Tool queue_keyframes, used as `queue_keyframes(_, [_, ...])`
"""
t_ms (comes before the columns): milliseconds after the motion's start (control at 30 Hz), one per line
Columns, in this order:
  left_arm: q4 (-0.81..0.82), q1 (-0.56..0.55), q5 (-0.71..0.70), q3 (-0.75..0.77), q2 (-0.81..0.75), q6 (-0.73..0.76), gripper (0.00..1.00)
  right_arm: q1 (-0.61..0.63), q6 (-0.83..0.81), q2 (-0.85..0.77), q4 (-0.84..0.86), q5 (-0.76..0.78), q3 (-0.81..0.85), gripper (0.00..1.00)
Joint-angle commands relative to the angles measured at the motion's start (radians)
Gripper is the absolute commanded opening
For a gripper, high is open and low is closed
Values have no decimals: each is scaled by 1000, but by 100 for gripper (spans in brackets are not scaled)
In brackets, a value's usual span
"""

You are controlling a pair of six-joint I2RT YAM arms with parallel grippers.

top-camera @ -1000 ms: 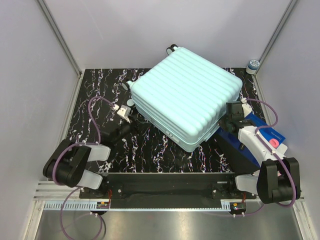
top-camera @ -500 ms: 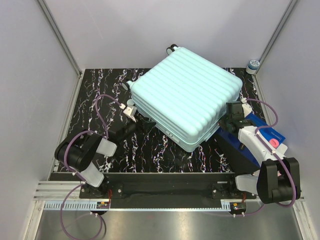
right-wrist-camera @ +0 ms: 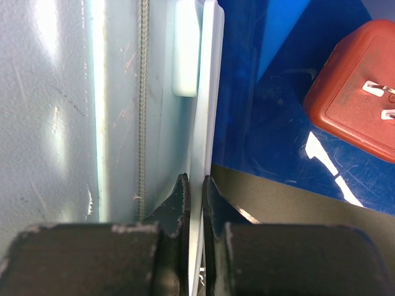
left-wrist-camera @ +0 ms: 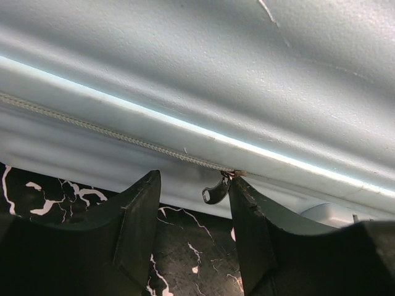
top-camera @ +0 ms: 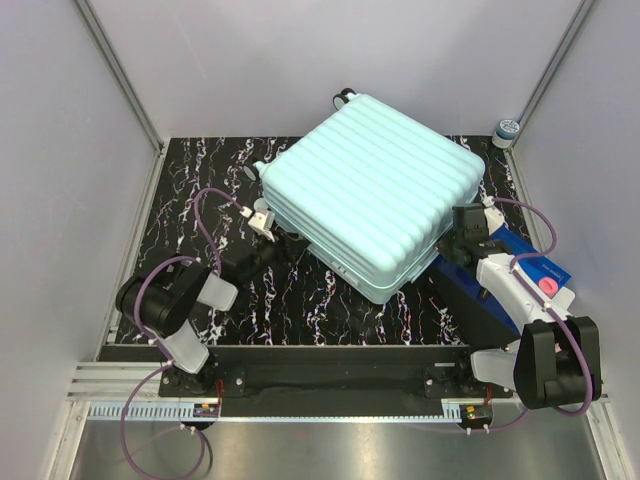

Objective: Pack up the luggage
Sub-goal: Zip the luggage at the center of the board.

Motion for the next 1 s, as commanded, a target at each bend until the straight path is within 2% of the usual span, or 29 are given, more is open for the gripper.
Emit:
queue_keyframes(0, [192, -23, -27, 37, 19, -2, 50, 5, 11, 5, 182, -74, -7, 0])
queue_keyframes(67, [196, -32, -30, 43, 27, -6, 49, 5, 10, 6, 182, -74, -7, 0])
queue_keyframes(167, [225, -37, -38, 40, 35, -14, 41, 5, 4, 5, 181, -72, -8, 0])
queue_keyframes(400, [247, -52, -69, 28, 7, -24, 11, 4, -1, -1, 182, -58, -19, 0])
queue_keyframes(433, [248, -50, -79, 27, 3, -26, 2, 2, -1, -3, 182, -55, -20, 0])
queue_keyframes(467, [250, -50, -89, 24, -2, -28, 0, 4, -1, -3, 182, -51, -20, 0])
queue_keyframes(633, [224, -49, -191, -2, -45, -25, 0, 4, -12, -12, 175, -19, -28, 0])
queue_keyframes(800, [129, -38, -256, 2, -94, -12, 0, -7, -22, 0, 166, 0, -10, 0])
queue_keyframes(967, [94, 20, -250, 10, -105, -37, 0, -19, -24, 3, 161, -8, 7, 0])
